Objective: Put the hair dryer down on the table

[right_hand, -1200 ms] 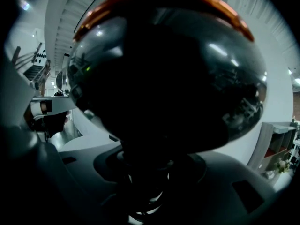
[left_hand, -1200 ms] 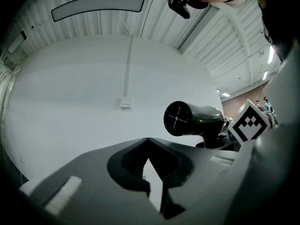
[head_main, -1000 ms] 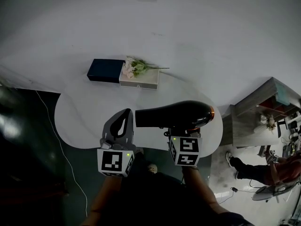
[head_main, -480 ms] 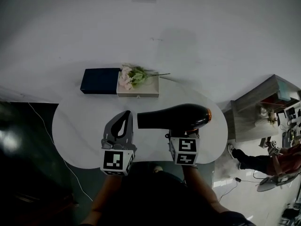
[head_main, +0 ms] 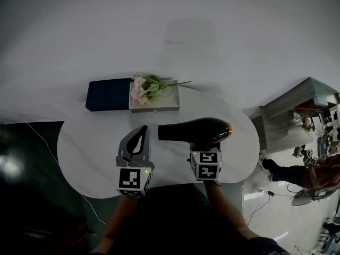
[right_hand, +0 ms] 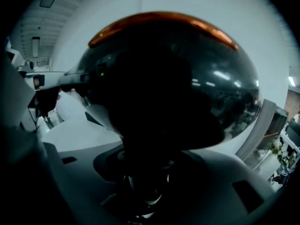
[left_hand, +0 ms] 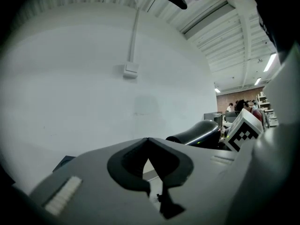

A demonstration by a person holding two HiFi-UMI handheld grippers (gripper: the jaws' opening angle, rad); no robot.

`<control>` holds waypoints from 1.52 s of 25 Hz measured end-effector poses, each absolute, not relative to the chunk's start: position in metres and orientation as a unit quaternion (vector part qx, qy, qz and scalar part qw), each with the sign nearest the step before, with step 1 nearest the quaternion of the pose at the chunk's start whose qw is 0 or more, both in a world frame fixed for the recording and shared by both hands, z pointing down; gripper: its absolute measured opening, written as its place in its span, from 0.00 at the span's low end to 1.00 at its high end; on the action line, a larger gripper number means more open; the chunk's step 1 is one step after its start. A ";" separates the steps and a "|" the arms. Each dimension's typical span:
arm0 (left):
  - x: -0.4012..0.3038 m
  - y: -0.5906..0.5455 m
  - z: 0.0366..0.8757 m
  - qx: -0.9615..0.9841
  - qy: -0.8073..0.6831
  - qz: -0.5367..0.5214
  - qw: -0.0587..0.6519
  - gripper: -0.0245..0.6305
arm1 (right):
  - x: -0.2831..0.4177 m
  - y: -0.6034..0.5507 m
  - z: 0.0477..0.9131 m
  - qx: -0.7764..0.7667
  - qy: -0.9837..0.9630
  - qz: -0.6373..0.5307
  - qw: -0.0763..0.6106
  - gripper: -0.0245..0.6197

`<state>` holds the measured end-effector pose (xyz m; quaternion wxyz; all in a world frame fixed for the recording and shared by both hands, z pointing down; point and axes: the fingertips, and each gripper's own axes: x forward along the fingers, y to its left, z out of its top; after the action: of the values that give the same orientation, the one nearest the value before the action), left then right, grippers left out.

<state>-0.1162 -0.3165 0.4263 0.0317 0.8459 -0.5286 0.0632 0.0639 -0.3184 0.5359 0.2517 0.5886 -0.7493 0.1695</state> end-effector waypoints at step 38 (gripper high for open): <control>-0.070 -0.344 0.503 0.850 -0.498 0.141 0.097 0.05 | 0.096 -0.339 0.675 0.499 -0.736 0.319 0.328 0.38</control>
<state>-0.0703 -0.3439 0.5030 0.0971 0.8500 -0.4983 0.1410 0.0962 -0.3387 0.6750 0.3280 0.4994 -0.7357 0.3191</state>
